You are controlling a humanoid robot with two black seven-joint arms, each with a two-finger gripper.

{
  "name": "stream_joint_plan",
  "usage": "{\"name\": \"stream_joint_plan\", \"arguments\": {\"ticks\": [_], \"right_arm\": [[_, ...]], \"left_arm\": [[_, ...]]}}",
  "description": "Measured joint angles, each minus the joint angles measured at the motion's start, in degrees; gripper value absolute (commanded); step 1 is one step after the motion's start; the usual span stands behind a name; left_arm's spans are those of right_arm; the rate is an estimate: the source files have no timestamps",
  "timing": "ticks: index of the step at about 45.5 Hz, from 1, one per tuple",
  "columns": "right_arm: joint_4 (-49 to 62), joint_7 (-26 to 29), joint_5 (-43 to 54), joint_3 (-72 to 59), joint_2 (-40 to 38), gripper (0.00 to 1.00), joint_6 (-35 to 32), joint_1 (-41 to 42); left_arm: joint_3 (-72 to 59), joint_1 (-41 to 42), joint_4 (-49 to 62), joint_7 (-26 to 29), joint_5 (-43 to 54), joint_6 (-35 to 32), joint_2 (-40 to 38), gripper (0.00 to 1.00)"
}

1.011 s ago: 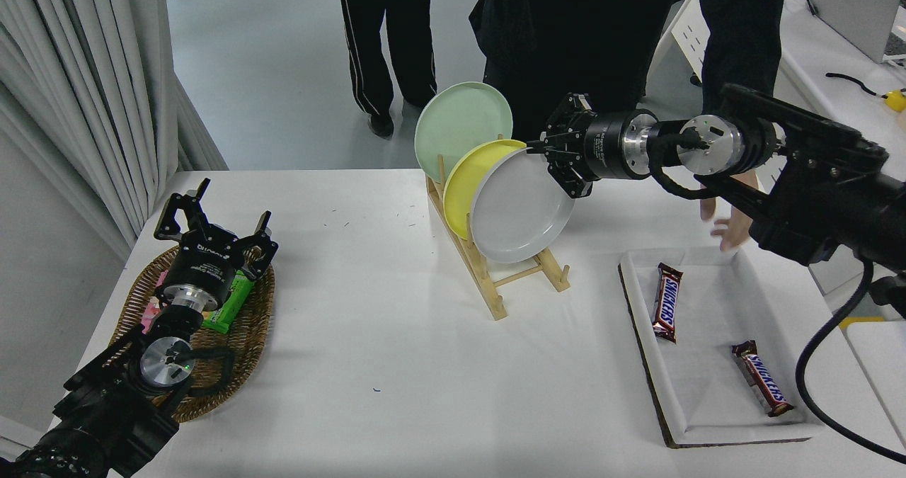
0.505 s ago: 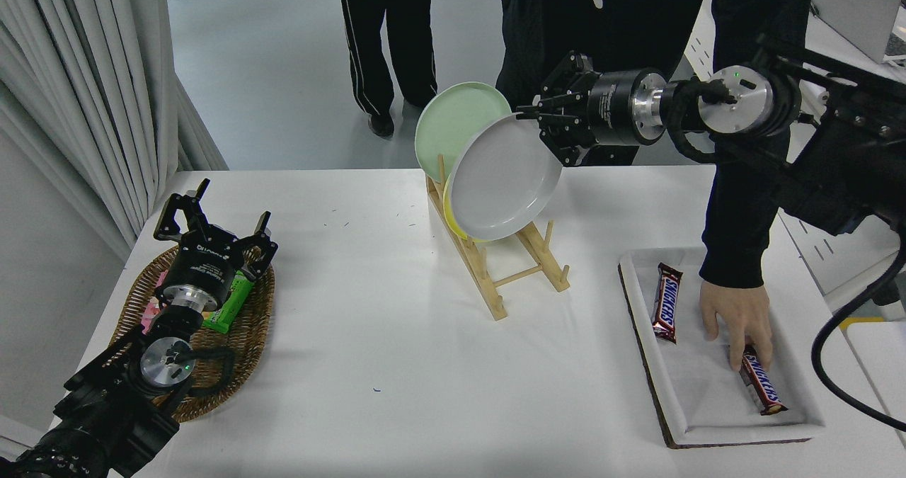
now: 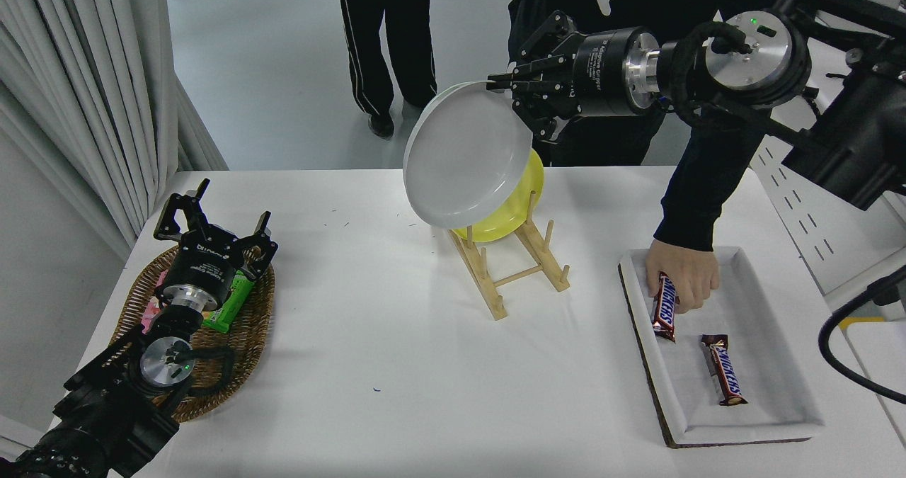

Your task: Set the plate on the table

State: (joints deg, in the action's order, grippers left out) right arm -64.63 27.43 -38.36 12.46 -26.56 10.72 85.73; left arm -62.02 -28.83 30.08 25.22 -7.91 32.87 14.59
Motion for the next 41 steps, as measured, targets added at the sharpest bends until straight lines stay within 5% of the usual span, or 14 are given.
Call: {"name": "stream_joint_plan", "arguments": {"ticks": [41], "right_arm": [[-3.2,0.3,-6.4,0.5,1.2,0.0,9.1,-3.3]], "left_arm": [[0.0,0.0,0.0,0.0,0.0,0.0,0.0,1.0]]}}
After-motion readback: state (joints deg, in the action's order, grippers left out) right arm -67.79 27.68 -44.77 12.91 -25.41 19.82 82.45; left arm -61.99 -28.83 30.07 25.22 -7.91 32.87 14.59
